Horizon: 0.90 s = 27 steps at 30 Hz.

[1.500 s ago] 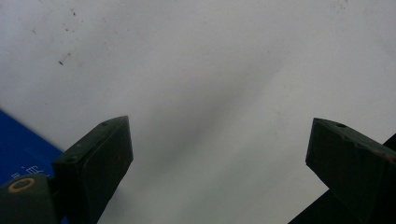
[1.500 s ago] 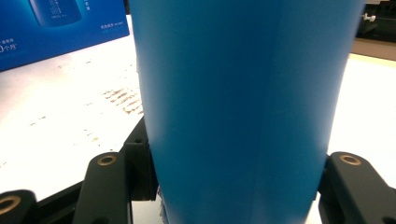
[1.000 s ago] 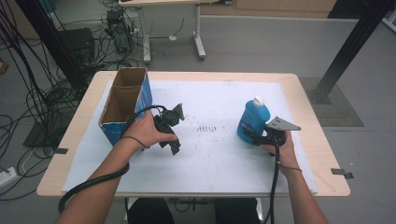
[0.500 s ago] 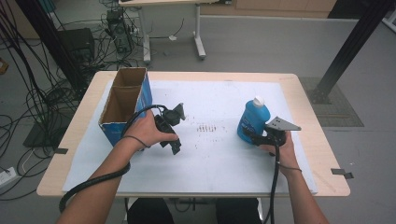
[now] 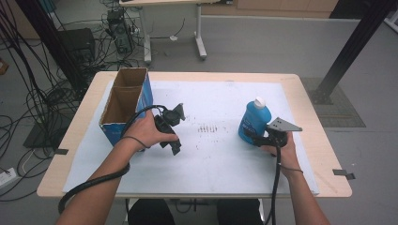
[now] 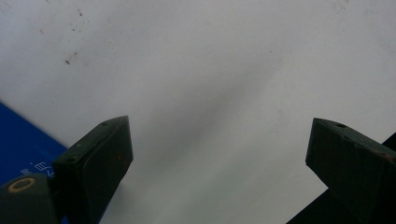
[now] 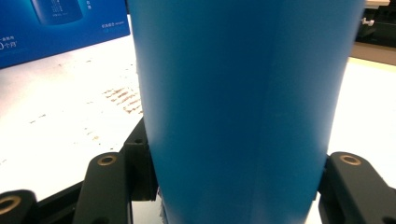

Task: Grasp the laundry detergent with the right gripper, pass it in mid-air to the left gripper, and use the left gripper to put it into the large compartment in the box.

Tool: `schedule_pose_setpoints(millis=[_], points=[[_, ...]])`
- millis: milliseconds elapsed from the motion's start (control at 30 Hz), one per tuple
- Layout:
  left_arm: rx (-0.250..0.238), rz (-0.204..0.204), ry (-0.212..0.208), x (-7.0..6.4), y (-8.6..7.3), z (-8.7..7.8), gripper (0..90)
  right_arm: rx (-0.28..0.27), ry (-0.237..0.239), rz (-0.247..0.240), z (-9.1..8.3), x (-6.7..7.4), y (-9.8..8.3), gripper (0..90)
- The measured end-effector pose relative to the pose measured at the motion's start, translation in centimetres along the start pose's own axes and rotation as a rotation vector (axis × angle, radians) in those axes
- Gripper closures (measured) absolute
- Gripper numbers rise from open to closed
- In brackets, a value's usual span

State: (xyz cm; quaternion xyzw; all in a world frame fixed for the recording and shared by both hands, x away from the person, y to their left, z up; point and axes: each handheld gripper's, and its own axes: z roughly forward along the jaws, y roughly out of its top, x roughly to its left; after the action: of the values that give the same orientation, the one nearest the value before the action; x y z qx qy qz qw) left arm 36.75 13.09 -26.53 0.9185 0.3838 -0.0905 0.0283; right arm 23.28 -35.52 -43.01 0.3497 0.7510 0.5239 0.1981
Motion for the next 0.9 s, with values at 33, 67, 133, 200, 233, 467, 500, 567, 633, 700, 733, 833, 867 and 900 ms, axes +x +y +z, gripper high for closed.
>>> schedule_pose_setpoints(millis=[33, 67, 133, 200, 233, 467, 500, 567, 633, 700, 733, 833, 867, 900], points=[[0.000, 0.000, -0.001, 0.0, 0.0, 0.0, 7.7, 0.001, 0.000, 0.003, 0.0, 0.0, 0.0, 41.4], [-0.003, -0.003, -0.001, 0.1, -0.1, -0.1, 7.7, 0.002, 0.000, 0.005, 0.0, 0.0, 0.0, 41.4], [-0.007, -0.003, -0.001, 0.1, -0.1, -0.2, 7.7, 0.007, 0.008, 0.012, -0.1, -0.1, 0.1, 41.5], [-0.008, -0.001, -0.002, 0.1, -0.2, -0.3, 7.7, 0.009, 0.016, 0.015, -0.2, -0.2, 0.2, 41.6], [-0.008, -0.003, -0.001, 0.1, -0.2, -0.3, 7.7, 0.010, 0.018, 0.016, -0.2, -0.2, 0.2, 41.5], [-0.013, 0.001, -0.001, 0.1, -0.3, -0.5, 7.7, 0.000, 0.053, 0.013, -0.3, -0.1, 0.7, 41.6], [-0.014, 0.001, -0.001, 0.1, -0.3, -0.5, 7.7, -0.003, 0.062, 0.007, -0.2, -0.1, 0.8, 41.6], [-0.015, 0.001, -0.002, 0.1, -0.3, -0.6, 7.7, -0.003, 0.072, 0.001, -0.1, 0.0, 1.0, 41.6], [-0.017, 0.005, 0.001, 0.0, -0.4, -0.8, 7.7, -0.005, 0.094, 0.003, 0.0, 0.1, 1.2, 41.6], [-0.021, 0.002, 0.003, -0.1, -0.4, -0.9, 7.7, -0.006, 0.110, -0.008, 0.2, 0.3, 1.5, 41.6], [-0.021, 0.006, 0.003, -0.1, -0.5, -1.0, 7.8, -0.006, 0.124, -0.007, 0.2, 0.3, 1.7, 41.6], [-0.024, 0.009, 0.006, -0.2, -0.5, -1.3, 7.7, -0.008, 0.158, -0.023, 0.5, 0.6, 2.1, 41.6], [-0.025, 0.009, 0.006, -0.3, -0.6, -1.3, 7.7, -0.008, 0.165, -0.026, 0.6, 0.7, 2.2, 41.5], [-0.025, 0.010, 0.006, -0.3, -0.6, -1.4, 7.7, -0.006, 0.172, -0.036, 0.7, 0.8, 2.4, 41.5]])
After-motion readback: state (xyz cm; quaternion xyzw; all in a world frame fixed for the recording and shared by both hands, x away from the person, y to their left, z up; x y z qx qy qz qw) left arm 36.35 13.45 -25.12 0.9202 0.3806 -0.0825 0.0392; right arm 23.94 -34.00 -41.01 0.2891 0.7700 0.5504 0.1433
